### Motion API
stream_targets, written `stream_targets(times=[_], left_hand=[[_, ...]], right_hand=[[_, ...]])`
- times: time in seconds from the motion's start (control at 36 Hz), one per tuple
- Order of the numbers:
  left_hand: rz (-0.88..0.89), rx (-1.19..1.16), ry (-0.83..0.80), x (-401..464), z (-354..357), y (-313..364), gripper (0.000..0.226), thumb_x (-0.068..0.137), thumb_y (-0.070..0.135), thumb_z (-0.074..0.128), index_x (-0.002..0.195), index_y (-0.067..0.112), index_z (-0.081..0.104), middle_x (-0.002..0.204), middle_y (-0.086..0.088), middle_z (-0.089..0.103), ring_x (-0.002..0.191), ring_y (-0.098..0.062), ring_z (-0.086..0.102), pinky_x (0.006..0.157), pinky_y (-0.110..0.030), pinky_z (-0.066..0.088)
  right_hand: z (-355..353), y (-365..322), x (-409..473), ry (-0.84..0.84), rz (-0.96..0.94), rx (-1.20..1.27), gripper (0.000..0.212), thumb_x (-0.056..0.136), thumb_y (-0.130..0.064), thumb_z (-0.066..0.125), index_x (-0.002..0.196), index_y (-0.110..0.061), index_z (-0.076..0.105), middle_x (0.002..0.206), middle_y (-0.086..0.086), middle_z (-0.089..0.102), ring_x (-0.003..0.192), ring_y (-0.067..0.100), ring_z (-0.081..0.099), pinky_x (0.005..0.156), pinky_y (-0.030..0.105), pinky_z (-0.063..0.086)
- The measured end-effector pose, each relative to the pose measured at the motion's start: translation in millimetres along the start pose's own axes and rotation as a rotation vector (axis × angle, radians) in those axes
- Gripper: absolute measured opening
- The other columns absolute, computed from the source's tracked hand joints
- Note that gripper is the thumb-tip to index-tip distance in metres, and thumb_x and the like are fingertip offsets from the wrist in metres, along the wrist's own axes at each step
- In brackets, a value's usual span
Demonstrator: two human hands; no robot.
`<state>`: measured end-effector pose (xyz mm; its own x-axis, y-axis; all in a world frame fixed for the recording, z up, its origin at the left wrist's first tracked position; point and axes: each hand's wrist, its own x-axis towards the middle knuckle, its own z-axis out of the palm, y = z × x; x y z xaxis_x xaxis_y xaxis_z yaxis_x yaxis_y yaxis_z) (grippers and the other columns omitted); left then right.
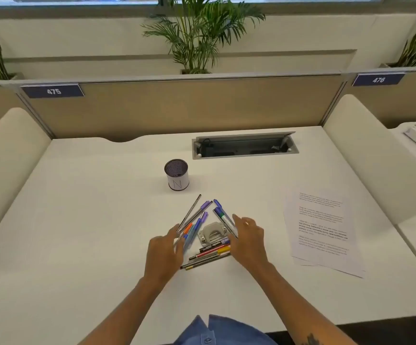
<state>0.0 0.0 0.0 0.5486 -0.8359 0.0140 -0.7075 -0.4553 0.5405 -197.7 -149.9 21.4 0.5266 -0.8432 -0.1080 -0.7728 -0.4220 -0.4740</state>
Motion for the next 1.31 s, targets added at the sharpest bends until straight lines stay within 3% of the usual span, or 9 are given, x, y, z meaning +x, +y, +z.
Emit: stream_targets(times=[0.03, 0.08, 0.28, 0.44, 0.61, 0.78, 0.97, 1.06, 1.31], left_hand=[[0.041, -0.025, 0.025, 5.5, 2.4, 1.3, 0.041, 0.102, 0.032, 0.066, 0.14, 0.017, 0.065, 0.117, -0.006, 0.081, 0.095, -0.025, 0.078, 0.077, -0.029, 0.06], [0.033, -0.056, -0.007, 15.6, -0.4, 16.0, 0.029, 0.102, 0.03, 0.066, 0.127, 0.016, 0.073, 0.105, -0.005, 0.083, 0.084, -0.022, 0.077, 0.068, -0.023, 0.055], [-0.035, -0.111, -0.157, 47.4, 15.6, 43.3, 0.024, 0.101, 0.032, 0.067, 0.12, 0.019, 0.074, 0.107, 0.001, 0.079, 0.091, -0.018, 0.074, 0.081, -0.035, 0.063], [-0.008, -0.121, -0.184, 61.9, 32.7, 50.0, 0.033, 0.101, 0.033, 0.067, 0.128, 0.016, 0.074, 0.116, -0.001, 0.078, 0.099, -0.015, 0.072, 0.091, -0.032, 0.061], [0.006, -0.143, -0.204, 71.9, 44.6, 45.9, 0.026, 0.1, 0.031, 0.07, 0.117, 0.013, 0.08, 0.105, -0.002, 0.081, 0.089, -0.015, 0.073, 0.085, -0.033, 0.063], [-0.011, -0.191, -0.219, 77.1, 50.3, 40.4, 0.016, 0.097, 0.024, 0.075, 0.105, 0.012, 0.081, 0.095, -0.002, 0.081, 0.082, -0.014, 0.073, 0.078, -0.027, 0.062], [-0.031, -0.224, -0.266, 80.1, 48.3, 40.2, 0.01, 0.096, 0.018, 0.076, 0.101, 0.01, 0.08, 0.085, 0.004, 0.073, 0.074, -0.01, 0.067, 0.066, -0.008, 0.046], [-0.047, -0.24, -0.257, 82.8, 46.0, 40.7, 0.009, 0.095, 0.016, 0.077, 0.099, 0.008, 0.08, 0.086, 0.0, 0.075, 0.072, -0.009, 0.065, 0.066, -0.011, 0.046], [-0.139, -0.379, -0.206, 87.7, 37.3, 54.7, 0.009, 0.094, 0.019, 0.078, 0.096, 0.01, 0.081, 0.087, -0.003, 0.079, 0.08, -0.019, 0.075, 0.08, -0.037, 0.063]], right_hand=[[-0.9, -2.3, 4.2, 0.007, -0.01, 0.03, 0.057, 0.101, -0.031, 0.066, 0.154, -0.021, 0.047, 0.147, 0.007, 0.057, 0.139, 0.023, 0.047, 0.112, 0.042, 0.044], [-1.5, -7.9, 11.7, 0.0, 0.005, 0.059, 0.052, 0.099, -0.028, 0.07, 0.148, -0.021, 0.055, 0.136, 0.007, 0.064, 0.13, 0.023, 0.052, 0.104, 0.042, 0.049], [20.0, -10.4, 32.1, -0.054, -0.002, -0.079, 0.044, 0.096, -0.029, 0.073, 0.137, -0.019, 0.063, 0.128, 0.005, 0.07, 0.119, 0.025, 0.057, 0.093, 0.038, 0.052], [34.2, -5.1, 39.0, -0.052, 0.021, -0.081, 0.037, 0.092, -0.03, 0.077, 0.126, -0.018, 0.068, 0.12, 0.006, 0.069, 0.111, 0.023, 0.06, 0.088, 0.036, 0.057], [44.4, -2.1, 41.6, -0.034, 0.016, -0.081, 0.03, 0.094, -0.036, 0.075, 0.121, -0.022, 0.072, 0.115, 0.003, 0.073, 0.106, 0.019, 0.06, 0.086, 0.033, 0.056], [46.9, -2.3, 42.1, -0.041, -0.013, -0.075, 0.024, 0.096, -0.027, 0.073, 0.118, -0.019, 0.073, 0.114, 0.005, 0.074, 0.105, 0.023, 0.062, 0.089, 0.036, 0.053], [41.2, -6.4, 47.3, -0.05, -0.036, -0.119, 0.024, 0.094, -0.021, 0.077, 0.117, -0.016, 0.073, 0.114, 0.006, 0.072, 0.104, 0.022, 0.06, 0.084, 0.033, 0.052], [36.0, -9.0, 48.8, -0.051, -0.056, -0.134, 0.023, 0.095, -0.019, 0.074, 0.118, -0.017, 0.072, 0.116, 0.006, 0.071, 0.106, 0.022, 0.059, 0.086, 0.034, 0.051], [12.3, -10.1, 51.5, 0.02, -0.123, -0.045, 0.034, 0.096, -0.016, 0.072, 0.13, -0.013, 0.068, 0.121, 0.007, 0.058, 0.109, 0.023, 0.054, 0.088, 0.033, 0.053]])
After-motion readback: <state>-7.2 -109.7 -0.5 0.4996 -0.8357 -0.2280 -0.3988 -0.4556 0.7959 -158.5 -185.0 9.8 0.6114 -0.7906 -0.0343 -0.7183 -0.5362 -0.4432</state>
